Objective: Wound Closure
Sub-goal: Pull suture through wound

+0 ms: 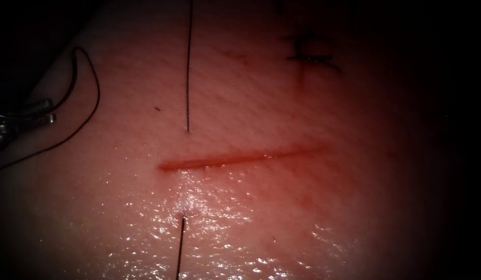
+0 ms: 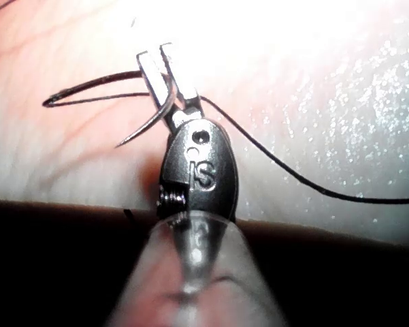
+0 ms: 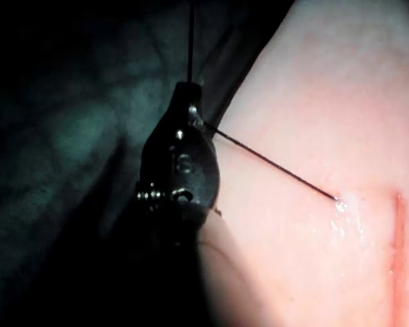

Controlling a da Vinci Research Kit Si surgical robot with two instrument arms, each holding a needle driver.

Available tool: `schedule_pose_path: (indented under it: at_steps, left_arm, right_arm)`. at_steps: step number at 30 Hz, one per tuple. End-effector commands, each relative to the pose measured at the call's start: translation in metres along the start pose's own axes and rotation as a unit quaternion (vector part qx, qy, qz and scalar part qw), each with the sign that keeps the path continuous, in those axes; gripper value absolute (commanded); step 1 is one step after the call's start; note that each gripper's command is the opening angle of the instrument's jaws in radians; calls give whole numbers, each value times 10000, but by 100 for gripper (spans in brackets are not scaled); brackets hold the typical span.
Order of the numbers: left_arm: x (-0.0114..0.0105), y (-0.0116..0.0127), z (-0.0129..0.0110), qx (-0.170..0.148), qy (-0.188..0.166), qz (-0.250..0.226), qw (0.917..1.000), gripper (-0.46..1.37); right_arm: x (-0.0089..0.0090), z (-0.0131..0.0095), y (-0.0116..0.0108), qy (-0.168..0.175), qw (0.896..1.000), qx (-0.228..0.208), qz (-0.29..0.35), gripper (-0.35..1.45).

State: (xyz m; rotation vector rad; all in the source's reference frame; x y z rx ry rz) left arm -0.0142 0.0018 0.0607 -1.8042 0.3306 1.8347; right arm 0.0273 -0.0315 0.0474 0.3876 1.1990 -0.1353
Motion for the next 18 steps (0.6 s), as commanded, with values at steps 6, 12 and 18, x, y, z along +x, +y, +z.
schedule_pose_path:
  at_steps: [6,12,18]
  left_arm:
    - [-2,3,2,-38,10,10,10000,-35]
    - [-3,3,1,-75,-19,18,10000,-35]
    - [-4,2,1,-87,-28,18,10000,-35]
  right_arm:
    - [-6,7,-7,20,9999,50,123,-35]
    - [-7,9,-10,78,9998,140,153,-35]
    - [-6,7,-7,69,9997,147,170,-35]
